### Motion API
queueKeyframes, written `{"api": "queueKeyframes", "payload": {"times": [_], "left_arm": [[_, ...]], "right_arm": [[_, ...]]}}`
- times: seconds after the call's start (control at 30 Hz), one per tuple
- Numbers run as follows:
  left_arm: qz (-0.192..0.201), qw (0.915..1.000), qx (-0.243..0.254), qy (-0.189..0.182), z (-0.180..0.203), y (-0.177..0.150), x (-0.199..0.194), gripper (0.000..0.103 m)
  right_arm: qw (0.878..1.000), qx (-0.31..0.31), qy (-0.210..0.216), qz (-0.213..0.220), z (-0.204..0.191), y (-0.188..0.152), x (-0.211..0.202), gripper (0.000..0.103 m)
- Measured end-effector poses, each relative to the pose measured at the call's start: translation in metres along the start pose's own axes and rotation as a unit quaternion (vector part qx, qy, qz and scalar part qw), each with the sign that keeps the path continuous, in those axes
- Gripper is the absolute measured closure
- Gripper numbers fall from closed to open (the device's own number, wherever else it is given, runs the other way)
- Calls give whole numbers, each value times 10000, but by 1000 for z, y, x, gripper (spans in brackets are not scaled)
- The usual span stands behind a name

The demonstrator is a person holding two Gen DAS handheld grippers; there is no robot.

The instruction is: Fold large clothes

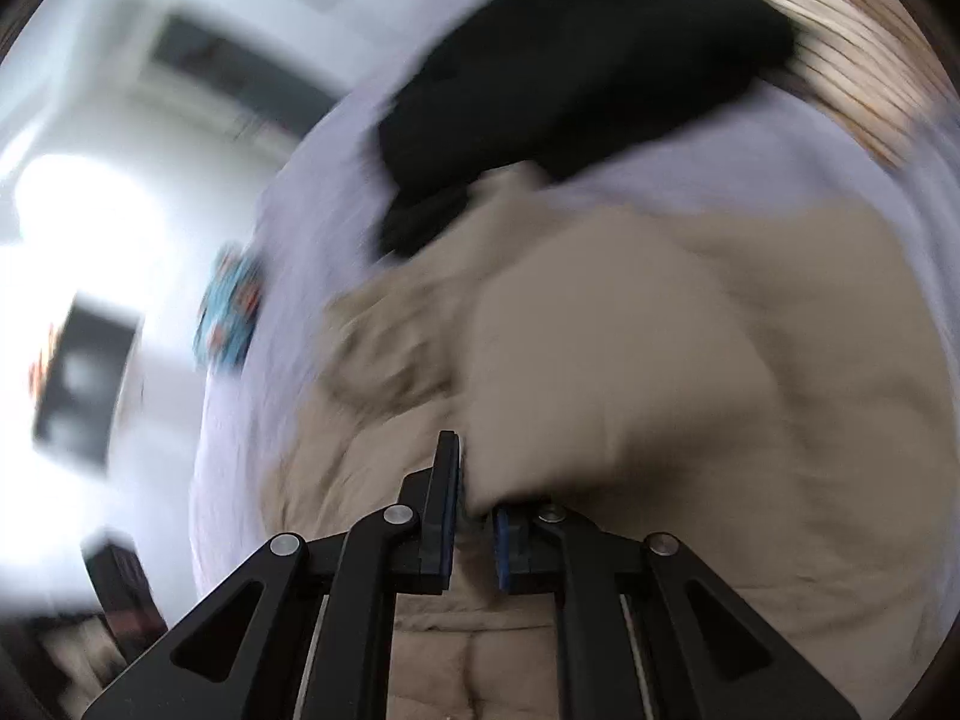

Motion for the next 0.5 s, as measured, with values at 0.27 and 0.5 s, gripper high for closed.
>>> {"api": "queueKeyframes", "payload": {"times": [0.27,0.5], "left_arm": [[49,9958,-426,-806,-7,15,-9,8],[-470,9870,-657,-1391,14,5,22,8]], "right_arm": [[9869,-1108,-35,-1175,-48,-64,42,23],[9932,-168,-485,-1045,38,-56,-38,23]]}}
Point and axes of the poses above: each gripper's, at about its wrist camera, not at the fingertips, and x roughly the way its jaws point, z to its right, y to its top, the point moved 4 cm from there along x, roughly the way its jaws point, and after that the axes turned 15 degrees about z, right-handed, at the moved point
